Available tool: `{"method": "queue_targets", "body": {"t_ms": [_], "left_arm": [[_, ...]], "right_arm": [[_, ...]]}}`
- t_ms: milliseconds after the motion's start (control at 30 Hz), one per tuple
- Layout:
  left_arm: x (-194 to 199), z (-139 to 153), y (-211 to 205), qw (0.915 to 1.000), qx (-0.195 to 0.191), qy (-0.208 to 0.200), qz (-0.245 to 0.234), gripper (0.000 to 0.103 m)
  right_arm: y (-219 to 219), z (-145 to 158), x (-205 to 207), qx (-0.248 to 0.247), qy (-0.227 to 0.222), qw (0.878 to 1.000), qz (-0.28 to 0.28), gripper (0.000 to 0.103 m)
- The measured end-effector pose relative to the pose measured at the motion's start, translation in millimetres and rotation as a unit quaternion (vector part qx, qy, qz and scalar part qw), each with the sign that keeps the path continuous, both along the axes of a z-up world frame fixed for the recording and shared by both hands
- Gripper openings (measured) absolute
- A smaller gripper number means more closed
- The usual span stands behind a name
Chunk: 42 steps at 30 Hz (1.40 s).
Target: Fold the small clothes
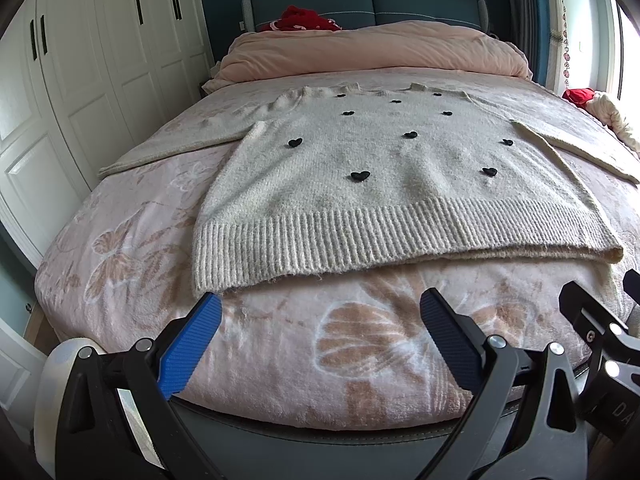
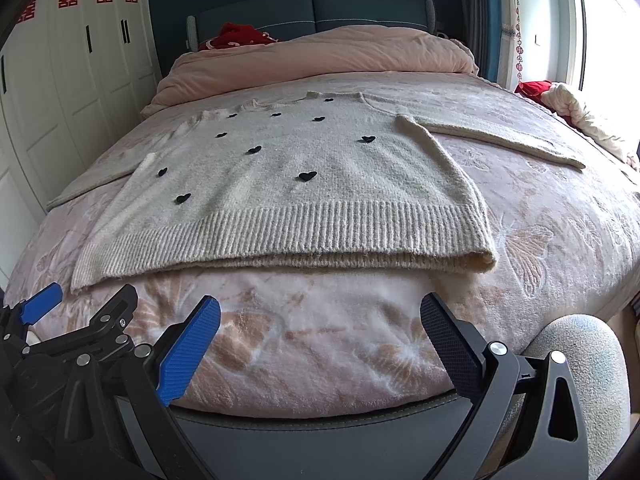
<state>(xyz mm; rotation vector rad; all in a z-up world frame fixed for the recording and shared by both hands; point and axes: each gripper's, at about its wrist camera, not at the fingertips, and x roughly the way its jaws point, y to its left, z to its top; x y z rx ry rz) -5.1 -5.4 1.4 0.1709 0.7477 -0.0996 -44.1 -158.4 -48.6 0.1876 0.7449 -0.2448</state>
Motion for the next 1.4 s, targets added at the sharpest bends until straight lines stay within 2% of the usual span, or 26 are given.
{"method": "queue_targets", "body": {"t_ms": [533,667,767,833,900,1033,1133,1233,1333,1400], "left_arm": [[1,-1,2,1.0,0.0,0.001,0.001,0.097],[9,8,7,0.9995,-0.018,0.023,-0.014,0.098],[25,31,17,0.9984,-0.045,0.033,-0.013,0.098],[38,43,25,0.9978,-0.059,0.031,0.002,0.098],[55,54,33,0.9969,-0.071,0.027,0.017,0.098],[88,67,35,0.9975,-0.051,0.012,0.048,0.098],[112,70,31,0.9974,-0.041,0.011,0.057,0.098],[129,70,24,0.9968,-0.045,0.015,0.064,0.098],[145,67,14,0.9961,-0.053,0.024,0.066,0.098],[153,63,6,0.9964,-0.05,0.032,0.061,0.098]], "right_arm": [[-2,-1,0,0.004,0.001,1.0,0.002,0.098],[-18,8,2,0.026,-0.008,1.0,0.007,0.098],[-66,25,11,0.052,-0.023,0.998,-0.022,0.098],[-121,31,25,0.077,-0.019,0.995,-0.055,0.098],[-176,34,38,0.073,-0.016,0.992,-0.1,0.098],[-283,33,70,0.042,0.001,0.984,-0.172,0.098],[-355,24,93,0.045,0.011,0.974,-0.221,0.098],[-416,6,112,0.082,0.019,0.961,-0.263,0.098],[-462,-14,124,0.125,0.018,0.944,-0.305,0.098],[-479,-26,128,0.138,0.021,0.937,-0.32,0.092]]}}
